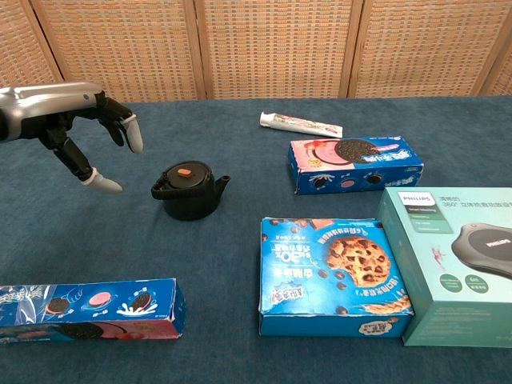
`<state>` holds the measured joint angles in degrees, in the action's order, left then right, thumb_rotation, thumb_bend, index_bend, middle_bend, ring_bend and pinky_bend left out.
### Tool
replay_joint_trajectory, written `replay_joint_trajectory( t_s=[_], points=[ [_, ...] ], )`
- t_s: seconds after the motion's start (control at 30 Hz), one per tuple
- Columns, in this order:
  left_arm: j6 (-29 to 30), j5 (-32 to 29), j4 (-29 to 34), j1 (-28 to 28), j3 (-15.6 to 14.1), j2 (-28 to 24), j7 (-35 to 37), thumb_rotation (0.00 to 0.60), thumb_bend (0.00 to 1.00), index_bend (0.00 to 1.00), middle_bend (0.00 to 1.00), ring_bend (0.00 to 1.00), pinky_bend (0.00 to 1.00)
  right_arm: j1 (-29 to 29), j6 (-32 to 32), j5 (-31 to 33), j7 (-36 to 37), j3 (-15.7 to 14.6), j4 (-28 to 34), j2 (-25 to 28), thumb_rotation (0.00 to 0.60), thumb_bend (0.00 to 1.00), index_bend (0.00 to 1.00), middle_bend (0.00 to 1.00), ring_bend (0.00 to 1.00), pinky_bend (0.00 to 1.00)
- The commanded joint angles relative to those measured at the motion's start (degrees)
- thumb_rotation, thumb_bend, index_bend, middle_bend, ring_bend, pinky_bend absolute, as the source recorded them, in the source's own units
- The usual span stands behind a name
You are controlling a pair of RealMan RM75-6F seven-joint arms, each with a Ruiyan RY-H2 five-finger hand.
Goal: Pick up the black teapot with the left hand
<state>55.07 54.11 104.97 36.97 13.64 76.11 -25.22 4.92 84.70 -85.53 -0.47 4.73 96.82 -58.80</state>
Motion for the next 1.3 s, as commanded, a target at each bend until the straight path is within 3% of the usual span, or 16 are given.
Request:
replay_joint_trajectory(
  t_s=[0.03,0.5,1.3],
  points=[
    [1.3,-3.6,-1.0,2.1,-0.5,3.1,-2.5,0.600,0.00,0.43,0.36,0.30,0.00,0.0,0.0,0.2,0.3,0.1,0.0,0.1,0.600,0.00,0.00,0.00,0.00,0.00],
    [4.5,-15.6,-3.2,8.4,0.1,10.6,-8.0,0.600,0.00,0.43,0.36,0.30,0.00,0.2,-0.9,1.2,2.7,0.4,-0.9,0.4,0.600,0.00,0.00,0.00,0.00,0.00],
    [10.1,-24.0,-2.9,12.3,-1.1,14.7,-12.8,0.600,0.00,0.44,0.36,0.30,0.00,0.0,-0.5,0.8,4.3,0.4,-0.8,1.0,0.600,0.00,0.00,0.00,0.00,0.00]
  ],
)
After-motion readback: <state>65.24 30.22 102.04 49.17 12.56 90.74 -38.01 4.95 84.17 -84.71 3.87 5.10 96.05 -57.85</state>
